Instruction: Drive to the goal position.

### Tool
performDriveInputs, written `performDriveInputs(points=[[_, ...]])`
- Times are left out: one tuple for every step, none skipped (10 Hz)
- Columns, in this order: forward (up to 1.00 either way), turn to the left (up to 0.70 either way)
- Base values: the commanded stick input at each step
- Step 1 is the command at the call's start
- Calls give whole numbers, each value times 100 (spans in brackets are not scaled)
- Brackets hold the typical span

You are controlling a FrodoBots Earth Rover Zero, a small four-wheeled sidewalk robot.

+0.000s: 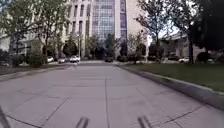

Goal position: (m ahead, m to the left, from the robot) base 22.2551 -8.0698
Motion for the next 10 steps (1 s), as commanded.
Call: performDriveInputs(points=[[70, 5], [70, 5], [70, 3], [70, 3], [70, 3], [70, 7], [70, 13], [70, 14], [70, 14], [70, 14]])
